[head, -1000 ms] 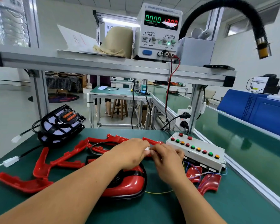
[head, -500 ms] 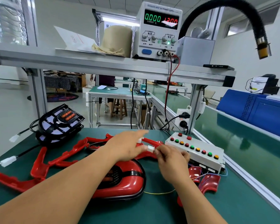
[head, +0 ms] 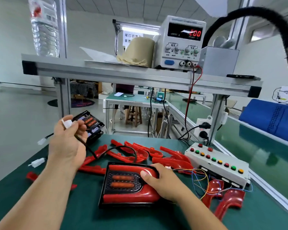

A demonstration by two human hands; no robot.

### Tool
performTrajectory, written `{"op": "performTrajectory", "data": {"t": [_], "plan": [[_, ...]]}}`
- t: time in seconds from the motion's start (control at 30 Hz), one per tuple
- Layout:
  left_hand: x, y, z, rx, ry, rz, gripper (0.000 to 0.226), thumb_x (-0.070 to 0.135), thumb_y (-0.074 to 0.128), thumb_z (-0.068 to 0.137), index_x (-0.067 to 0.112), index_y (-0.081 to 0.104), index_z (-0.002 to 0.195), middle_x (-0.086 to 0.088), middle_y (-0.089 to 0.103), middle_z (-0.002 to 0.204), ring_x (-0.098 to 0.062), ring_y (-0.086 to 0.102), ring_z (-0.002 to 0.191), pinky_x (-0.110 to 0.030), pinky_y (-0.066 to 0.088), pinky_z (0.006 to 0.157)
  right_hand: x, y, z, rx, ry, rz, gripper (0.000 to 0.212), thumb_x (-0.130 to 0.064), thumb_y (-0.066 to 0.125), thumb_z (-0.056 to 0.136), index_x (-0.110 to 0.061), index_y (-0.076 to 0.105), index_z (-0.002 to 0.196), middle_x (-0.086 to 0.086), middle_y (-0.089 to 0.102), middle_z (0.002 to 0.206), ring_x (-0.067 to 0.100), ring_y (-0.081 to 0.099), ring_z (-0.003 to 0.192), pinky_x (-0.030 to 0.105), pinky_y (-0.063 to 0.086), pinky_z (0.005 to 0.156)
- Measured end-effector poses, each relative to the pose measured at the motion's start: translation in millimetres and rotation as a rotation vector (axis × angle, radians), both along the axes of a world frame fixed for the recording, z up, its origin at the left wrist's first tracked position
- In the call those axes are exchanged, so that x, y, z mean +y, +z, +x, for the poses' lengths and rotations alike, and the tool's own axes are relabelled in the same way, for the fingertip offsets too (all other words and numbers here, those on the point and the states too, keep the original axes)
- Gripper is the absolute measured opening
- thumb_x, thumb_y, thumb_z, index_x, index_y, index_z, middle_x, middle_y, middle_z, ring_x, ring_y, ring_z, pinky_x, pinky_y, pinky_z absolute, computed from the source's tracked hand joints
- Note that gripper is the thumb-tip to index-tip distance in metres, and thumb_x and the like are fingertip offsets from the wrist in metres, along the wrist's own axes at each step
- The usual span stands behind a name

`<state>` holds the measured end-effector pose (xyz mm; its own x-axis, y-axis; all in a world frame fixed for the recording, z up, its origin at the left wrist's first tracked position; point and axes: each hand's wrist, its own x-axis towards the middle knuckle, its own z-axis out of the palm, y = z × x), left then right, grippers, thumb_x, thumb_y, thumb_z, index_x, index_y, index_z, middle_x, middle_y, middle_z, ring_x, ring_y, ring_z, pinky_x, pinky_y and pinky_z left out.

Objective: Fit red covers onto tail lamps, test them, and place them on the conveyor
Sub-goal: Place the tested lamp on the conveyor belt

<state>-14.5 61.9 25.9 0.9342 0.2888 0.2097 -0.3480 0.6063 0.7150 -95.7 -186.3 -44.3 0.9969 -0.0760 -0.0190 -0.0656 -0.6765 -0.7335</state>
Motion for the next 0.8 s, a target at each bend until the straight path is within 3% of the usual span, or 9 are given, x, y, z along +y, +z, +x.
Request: {"op": "performTrajectory", "data": {"t": [0.13, 0.27, 0.33, 0.43, 0.53, 0.63, 0.7, 0.73, 0.8], "plan": [[12, -18, -14, 0.081, -0.089, -0.288, 0.024, 0.016, 0.043, 0.101, 0.026, 0.046, 0.078, 0.01, 0.043, 0.061, -0.004, 0.035, 0.048, -0.025, 0.038, 0.082, 3, -3, 1, 0.013, -0.032, 0.414, 0.041, -0.041, 0.079, 0.078, -0.029, 0.059, 0.111, -0.003, 0.069, 0.103, 0.014, 0.073, 0.083, 0.029, 0.059, 0.071], [18, -22, -28, 0.161, -0.1, -0.574, 0.037, 0.042, 0.047, 0.099, 0.025, 0.04, 0.067, 0.009, 0.026, 0.05, -0.009, 0.021, 0.041, -0.024, 0.041, 0.08, 4, 0, -4, -0.103, -0.062, 0.58, 0.044, -0.024, 0.086, 0.071, -0.02, 0.065, 0.109, 0.005, 0.073, 0.099, 0.02, 0.074, 0.082, 0.031, 0.059, 0.066], [21, -25, -33, 0.2, -0.106, -0.764, 0.045, 0.045, 0.042, 0.101, 0.023, 0.038, 0.062, 0.008, 0.025, 0.05, -0.011, 0.019, 0.04, -0.024, 0.042, 0.079, 2, 5, -7, -0.163, -0.078, 0.708, 0.046, -0.021, 0.086, 0.068, -0.012, 0.066, 0.109, 0.01, 0.075, 0.096, 0.027, 0.074, 0.083, 0.033, 0.059, 0.064], [20, -34, -37, 0.225, -0.13, -1.002, 0.05, 0.04, 0.034, 0.104, 0.02, 0.036, 0.058, 0.008, 0.023, 0.049, -0.011, 0.018, 0.039, -0.025, 0.043, 0.073, 6, 21, -11, -0.223, -0.1, 1.056, 0.039, -0.018, 0.076, 0.072, -0.004, 0.067, 0.107, 0.021, 0.073, 0.1, 0.04, 0.071, 0.086, 0.044, 0.06, 0.064], [1, -40, -42, 0.248, -0.198, -1.151, 0.047, 0.046, 0.035, 0.102, 0.021, 0.038, 0.063, 0.008, 0.022, 0.048, -0.01, 0.019, 0.038, -0.025, 0.045, 0.075, 25, 44, -10, -0.202, -0.094, 1.374, 0.036, -0.025, 0.068, 0.076, -0.003, 0.071, 0.103, 0.023, 0.072, 0.103, 0.038, 0.072, 0.081, 0.044, 0.058, 0.059], [-33, -46, -50, 0.314, -0.267, -1.103, 0.047, 0.053, 0.033, 0.101, 0.021, 0.037, 0.067, 0.006, 0.025, 0.045, -0.009, 0.023, 0.035, -0.028, 0.044, 0.074, 59, 57, -9, -0.135, -0.161, 1.597, 0.039, -0.033, 0.065, 0.073, -0.008, 0.074, 0.101, 0.02, 0.074, 0.096, 0.033, 0.073, 0.075, 0.041, 0.057, 0.053], [-55, -46, -57, 0.328, -0.272, -0.929, 0.049, 0.063, 0.04, 0.095, 0.02, 0.038, 0.07, 0.004, 0.031, 0.048, -0.01, 0.03, 0.037, -0.027, 0.045, 0.067, 83, 53, -11, -0.12, -0.215, 1.61, 0.051, -0.037, 0.064, 0.075, -0.007, 0.067, 0.116, 0.021, 0.071, 0.106, 0.038, 0.07, 0.094, 0.047, 0.058, 0.07], [-64, -47, -59, 0.306, -0.278, -0.81, 0.052, 0.069, 0.046, 0.087, 0.019, 0.043, 0.075, 0.003, 0.039, 0.054, -0.01, 0.04, 0.043, -0.027, 0.046, 0.065, 94, 50, -13, -0.134, -0.239, 1.565, 0.05, -0.036, 0.065, 0.079, -0.005, 0.065, 0.118, 0.022, 0.07, 0.109, 0.04, 0.068, 0.1, 0.05, 0.057, 0.078], [-73, -48, -66, 0.221, -0.355, -0.569, 0.063, 0.074, 0.053, 0.072, 0.016, 0.062, 0.095, -0.007, 0.067, 0.082, -0.022, 0.068, 0.07, -0.037, 0.055, 0.066, 106, 41, -16, -0.209, -0.307, 1.423, 0.035, -0.028, 0.066, 0.087, -0.003, 0.068, 0.11, 0.021, 0.073, 0.099, 0.04, 0.07, 0.093, 0.054, 0.056, 0.083]]}}
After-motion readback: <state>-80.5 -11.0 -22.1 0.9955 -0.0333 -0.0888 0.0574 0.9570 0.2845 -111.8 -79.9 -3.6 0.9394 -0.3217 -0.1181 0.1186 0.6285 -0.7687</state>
